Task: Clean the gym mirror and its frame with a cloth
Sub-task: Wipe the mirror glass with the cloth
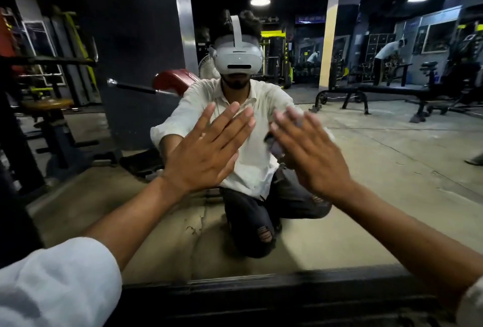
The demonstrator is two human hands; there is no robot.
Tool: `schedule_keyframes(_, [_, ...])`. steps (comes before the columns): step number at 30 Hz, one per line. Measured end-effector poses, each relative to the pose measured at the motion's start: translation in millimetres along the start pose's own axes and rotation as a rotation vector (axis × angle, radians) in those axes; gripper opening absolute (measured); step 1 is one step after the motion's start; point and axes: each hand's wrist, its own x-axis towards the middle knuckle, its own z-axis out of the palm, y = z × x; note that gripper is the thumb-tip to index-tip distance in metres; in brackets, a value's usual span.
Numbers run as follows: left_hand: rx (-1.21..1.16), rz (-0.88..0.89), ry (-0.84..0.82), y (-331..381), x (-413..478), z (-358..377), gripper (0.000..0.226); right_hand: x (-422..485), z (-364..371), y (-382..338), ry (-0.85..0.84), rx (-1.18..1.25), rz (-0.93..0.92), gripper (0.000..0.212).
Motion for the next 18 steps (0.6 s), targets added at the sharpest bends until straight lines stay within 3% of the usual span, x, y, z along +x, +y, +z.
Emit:
schedule_keyframes(2, [-0.007,-0.011,0.03,1,0,1,0.068,-8,-3,-6,0.053,0.038,0.199,0.066])
schedule_keyframes(3, [-0.013,-0.017,0.048,2,1,1,0.068,-18,1,-14,0.016,0.03,0.165,0.067])
schedule_keyframes(6, [-0.046,-0.023,0.066,2,2,2,0.07,-48,4,-23,-0.222,0.012,-0.224,0.063])
schedule_keyframes(8, [-0.042,-0.031,0.055,2,2,3,0.071,-34,-11,3,-0.256,-0.03,-0.344,0.065])
schedule_keyframes(13, [-0.024,-0.097,0.037,2,42,-13,0.061,49,-59,62,0.015,0.012,0.158,0.075])
schedule_keyframes(18, [0.026,-0.293,0.077,-23,142,-37,0.074,89,-80,98,-0.129,-0.109,-0.23,0.066])
